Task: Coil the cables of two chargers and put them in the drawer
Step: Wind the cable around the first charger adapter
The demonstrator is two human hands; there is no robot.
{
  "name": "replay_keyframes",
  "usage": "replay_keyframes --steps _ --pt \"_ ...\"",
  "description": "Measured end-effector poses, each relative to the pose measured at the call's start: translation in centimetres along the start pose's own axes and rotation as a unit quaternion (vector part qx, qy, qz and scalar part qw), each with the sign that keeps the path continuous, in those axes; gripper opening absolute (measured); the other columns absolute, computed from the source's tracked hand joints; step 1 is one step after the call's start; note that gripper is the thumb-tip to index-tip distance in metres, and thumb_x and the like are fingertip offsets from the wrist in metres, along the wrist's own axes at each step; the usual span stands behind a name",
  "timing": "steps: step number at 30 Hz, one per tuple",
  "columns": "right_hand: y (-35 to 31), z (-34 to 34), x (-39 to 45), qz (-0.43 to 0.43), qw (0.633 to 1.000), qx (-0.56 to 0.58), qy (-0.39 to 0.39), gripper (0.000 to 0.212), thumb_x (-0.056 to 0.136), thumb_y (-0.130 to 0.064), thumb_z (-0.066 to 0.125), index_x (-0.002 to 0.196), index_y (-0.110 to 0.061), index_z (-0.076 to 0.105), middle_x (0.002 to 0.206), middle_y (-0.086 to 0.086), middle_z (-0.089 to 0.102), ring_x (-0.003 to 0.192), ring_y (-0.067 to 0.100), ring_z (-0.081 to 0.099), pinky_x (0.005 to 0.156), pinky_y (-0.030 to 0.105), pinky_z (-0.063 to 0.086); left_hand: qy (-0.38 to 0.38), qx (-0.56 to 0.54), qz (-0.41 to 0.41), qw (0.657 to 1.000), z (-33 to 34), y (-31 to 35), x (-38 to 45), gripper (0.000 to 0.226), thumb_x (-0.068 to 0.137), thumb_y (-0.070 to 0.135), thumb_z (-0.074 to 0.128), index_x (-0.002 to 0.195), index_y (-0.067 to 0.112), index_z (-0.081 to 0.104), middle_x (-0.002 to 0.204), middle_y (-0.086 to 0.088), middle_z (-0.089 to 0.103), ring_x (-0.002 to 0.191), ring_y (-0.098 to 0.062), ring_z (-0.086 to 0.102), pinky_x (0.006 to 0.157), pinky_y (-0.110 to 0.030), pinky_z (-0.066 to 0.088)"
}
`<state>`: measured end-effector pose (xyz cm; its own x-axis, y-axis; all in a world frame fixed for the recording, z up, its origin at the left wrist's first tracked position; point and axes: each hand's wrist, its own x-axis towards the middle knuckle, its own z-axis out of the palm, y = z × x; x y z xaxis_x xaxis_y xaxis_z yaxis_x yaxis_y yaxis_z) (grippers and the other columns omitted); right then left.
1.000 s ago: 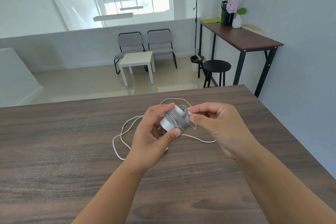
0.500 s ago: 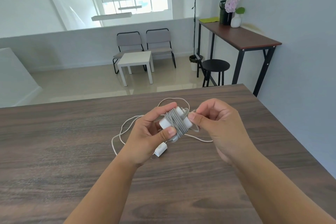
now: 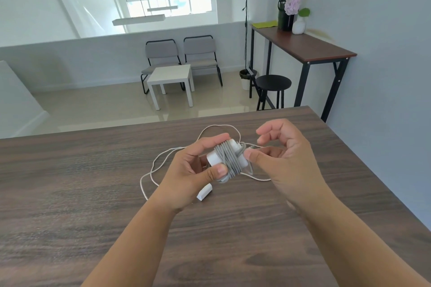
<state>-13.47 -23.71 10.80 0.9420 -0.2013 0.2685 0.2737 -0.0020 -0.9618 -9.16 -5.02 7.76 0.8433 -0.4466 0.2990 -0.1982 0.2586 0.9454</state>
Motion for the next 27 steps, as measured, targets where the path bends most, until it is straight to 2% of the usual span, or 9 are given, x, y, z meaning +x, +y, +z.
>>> replay_keyframes --steps 3,7,9,13,15,17,20,24,27 --pt "0.2 -0.1 0.1 0.005 0.999 -0.044 -0.010 0.032 0.074 -0.006 0.078 0.086 -0.030 0.061 0.086 -0.004 0.055 0.055 0.006 0.049 0.050 0.017 0.043 0.003 -0.051 -0.024 0.998 -0.2 -0.1 -0.2 0.060 0.071 0.031 0.086 0.126 0.019 0.065 0.123 -0.011 0.067 0.113 -0.025 0.063 0.089 -0.036 0.053" --pt "0.9 -0.4 0.0 -0.014 0.994 -0.106 -0.012 0.023 0.075 -0.031 0.080 0.091 -0.034 0.063 0.091 -0.007 0.059 0.057 0.006 0.046 0.055 0.018 0.042 -0.009 -0.122 -0.058 0.991 -0.1 0.2 -0.4 0.061 0.067 0.030 0.089 0.123 0.021 0.068 0.119 -0.009 0.069 0.107 -0.023 0.067 0.082 -0.031 0.055" --pt "1.1 0.0 -0.4 -0.041 0.994 -0.096 -0.010 0.018 0.076 -0.036 0.078 0.085 -0.029 0.063 0.084 -0.004 0.062 0.056 0.009 0.047 0.055 0.024 0.043 -0.013 -0.133 -0.053 0.990 0.0 0.1 -0.3 0.061 0.068 0.029 0.088 0.124 0.020 0.067 0.120 -0.010 0.069 0.109 -0.024 0.066 0.085 -0.032 0.055" --pt "1.1 0.0 -0.8 -0.050 0.998 -0.019 0.016 0.029 0.075 -0.045 0.074 0.084 -0.021 0.061 0.076 -0.006 0.062 0.060 0.011 0.051 0.057 0.028 0.045 0.018 -0.129 -0.040 0.991 0.3 -0.2 -0.1 0.063 0.066 0.032 0.089 0.124 0.022 0.067 0.122 -0.011 0.067 0.111 -0.026 0.064 0.094 -0.038 0.055" --pt "1.1 -0.5 -0.9 -0.020 0.999 0.024 -0.024 0.030 0.076 -0.037 0.078 0.091 -0.017 0.061 0.079 -0.012 0.063 0.068 0.012 0.053 0.062 0.022 0.047 0.035 -0.128 -0.037 0.991 0.0 -0.2 0.0 0.064 0.064 0.034 0.090 0.123 0.024 0.068 0.122 -0.009 0.068 0.111 -0.025 0.063 0.096 -0.039 0.052" --pt "1.3 -0.7 -1.1 0.010 0.996 0.043 -0.081 0.027 0.073 -0.022 0.076 0.095 -0.012 0.064 0.079 -0.008 0.066 0.073 0.010 0.057 0.067 0.018 0.050 0.045 -0.129 -0.037 0.990 -0.2 -0.1 0.0 0.064 0.062 0.035 0.091 0.122 0.025 0.069 0.121 -0.006 0.068 0.110 -0.022 0.064 0.092 -0.034 0.055" --pt "1.5 -0.4 -1.2 0.000 0.996 0.051 -0.074 0.017 0.076 0.000 0.073 0.091 -0.008 0.071 0.077 -0.005 0.071 0.073 0.006 0.063 0.068 0.016 0.050 0.042 -0.125 -0.034 0.991 -0.2 0.0 0.0 0.064 0.063 0.034 0.091 0.122 0.024 0.068 0.122 -0.006 0.068 0.110 -0.022 0.065 0.087 -0.031 0.056" --pt "1.6 -0.1 -0.9 -0.050 0.997 -0.024 -0.046 0.015 0.081 0.001 0.072 0.089 -0.011 0.076 0.084 -0.003 0.076 0.080 0.008 0.069 0.074 0.016 0.050 0.052 -0.095 -0.024 0.994 -0.4 0.1 0.0 0.061 0.061 0.035 0.091 0.118 0.024 0.070 0.119 -0.003 0.068 0.110 -0.020 0.063 0.085 -0.031 0.055" --pt "1.4 0.0 -0.9 -0.055 0.997 -0.048 -0.027 0.014 0.081 -0.002 0.072 0.091 -0.011 0.076 0.086 -0.002 0.076 0.083 0.012 0.071 0.076 0.019 0.053 0.026 -0.054 -0.010 0.998 -0.4 0.4 -0.1 0.055 0.066 0.034 0.089 0.116 0.022 0.069 0.116 -0.001 0.069 0.107 -0.018 0.064 0.086 -0.033 0.055"
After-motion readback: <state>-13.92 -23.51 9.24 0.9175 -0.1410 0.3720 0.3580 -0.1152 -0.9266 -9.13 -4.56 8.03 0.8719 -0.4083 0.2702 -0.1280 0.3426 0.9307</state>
